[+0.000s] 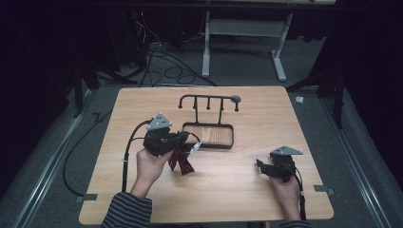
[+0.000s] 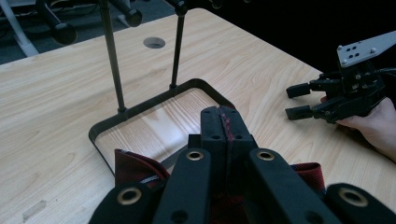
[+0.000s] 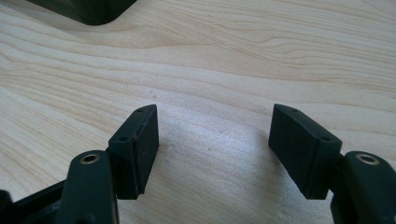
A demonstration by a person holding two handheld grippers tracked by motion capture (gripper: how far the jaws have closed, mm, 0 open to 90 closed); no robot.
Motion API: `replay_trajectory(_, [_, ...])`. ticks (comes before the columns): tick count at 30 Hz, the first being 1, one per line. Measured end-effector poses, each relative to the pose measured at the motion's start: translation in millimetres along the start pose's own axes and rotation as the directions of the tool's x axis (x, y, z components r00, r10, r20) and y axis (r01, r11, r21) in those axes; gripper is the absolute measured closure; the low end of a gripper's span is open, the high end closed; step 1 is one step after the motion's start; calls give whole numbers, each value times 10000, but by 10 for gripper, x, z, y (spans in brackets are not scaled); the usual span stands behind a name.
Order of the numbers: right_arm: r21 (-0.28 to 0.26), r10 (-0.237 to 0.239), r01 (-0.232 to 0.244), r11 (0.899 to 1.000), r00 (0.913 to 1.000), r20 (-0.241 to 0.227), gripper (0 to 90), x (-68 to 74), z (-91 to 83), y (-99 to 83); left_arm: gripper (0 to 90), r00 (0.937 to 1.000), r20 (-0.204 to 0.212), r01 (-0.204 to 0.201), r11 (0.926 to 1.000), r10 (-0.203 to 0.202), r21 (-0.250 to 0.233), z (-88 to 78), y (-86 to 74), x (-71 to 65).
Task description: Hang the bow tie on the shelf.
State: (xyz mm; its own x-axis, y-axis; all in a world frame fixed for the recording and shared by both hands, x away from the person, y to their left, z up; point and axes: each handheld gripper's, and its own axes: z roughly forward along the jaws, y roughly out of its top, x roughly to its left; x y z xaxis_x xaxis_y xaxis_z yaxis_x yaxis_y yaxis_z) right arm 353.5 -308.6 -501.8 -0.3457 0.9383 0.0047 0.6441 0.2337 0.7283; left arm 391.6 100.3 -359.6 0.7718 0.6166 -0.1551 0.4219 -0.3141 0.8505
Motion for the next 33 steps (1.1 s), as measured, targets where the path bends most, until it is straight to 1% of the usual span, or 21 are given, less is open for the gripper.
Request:
replay_trajectory(5, [-11,-19,19,10000,10000,-19,344,-3,0,0,894,9999,62,-120,9999,120,-37,26,80,-16])
replay_trajectory(9, [9,-71,71,10000,10000,23,344,5,2,0,894,9996,251,-93,9999,94,-41,58,149,-1])
replay_trajectory(12, [8,-75,75,10000,10000,16,344,2,1,0,894,9995,274,-163,9999,164,-27,89,196,-7])
replay_trajectory(13, [12,-42,42,10000,10000,9,344,4,0,0,894,9992,358,-153,9999,155,-42,104,217,-2])
replay_trajectory(19, [15,-64,64,10000,10000,14,344,4,1,0,894,9986,518,-63,10000,67,-67,173,287,10])
replay_trajectory(22, [7,-69,69,10000,10000,4,344,2,1,0,894,9985,538,-113,9999,117,-83,218,327,3])
replay_trajectory(24, [11,-75,75,10000,10000,5,345,2,0,0,894,9981,614,-54,10000,58,-67,236,342,16])
replay_trajectory(27, [12,-45,45,10000,10000,-2,344,3,0,0,894,9983,576,-64,10000,67,-41,258,358,28])
replay_trajectory(29, [15,-59,59,10000,10000,1,344,3,0,0,894,9985,536,-142,9999,140,39,288,391,36])
replay_trajectory(33, [11,-74,74,10000,10000,8,343,3,1,0,894,9984,488,-278,9996,275,54,331,445,26])
